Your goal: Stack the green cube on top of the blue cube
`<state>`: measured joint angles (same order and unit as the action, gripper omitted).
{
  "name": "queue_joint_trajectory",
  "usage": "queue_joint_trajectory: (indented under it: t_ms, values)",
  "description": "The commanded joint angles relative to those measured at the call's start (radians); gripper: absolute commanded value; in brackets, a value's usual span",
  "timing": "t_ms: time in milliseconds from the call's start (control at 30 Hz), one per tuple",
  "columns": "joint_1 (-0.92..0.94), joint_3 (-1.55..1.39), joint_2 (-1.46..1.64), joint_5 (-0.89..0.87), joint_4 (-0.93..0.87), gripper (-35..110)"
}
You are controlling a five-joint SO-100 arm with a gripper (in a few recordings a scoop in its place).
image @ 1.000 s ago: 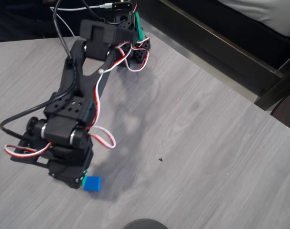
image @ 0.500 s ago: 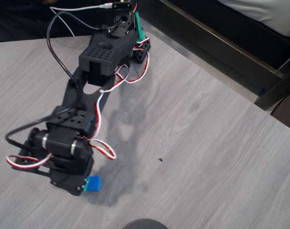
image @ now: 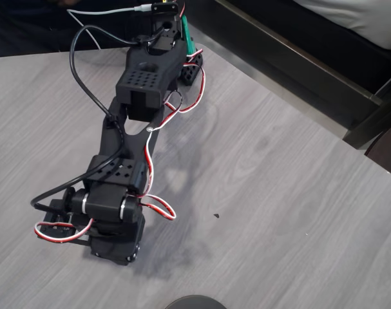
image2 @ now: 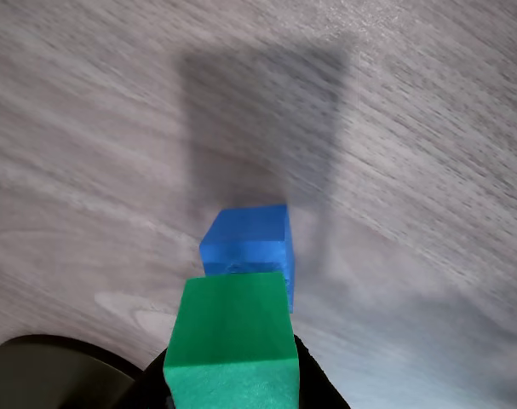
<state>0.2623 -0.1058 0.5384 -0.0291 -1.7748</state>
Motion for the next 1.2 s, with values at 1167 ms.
queue_joint_trajectory:
  t_ms: [1167]
  values:
    - [0.037,0.038,0.014,0.003,-0.018,38]
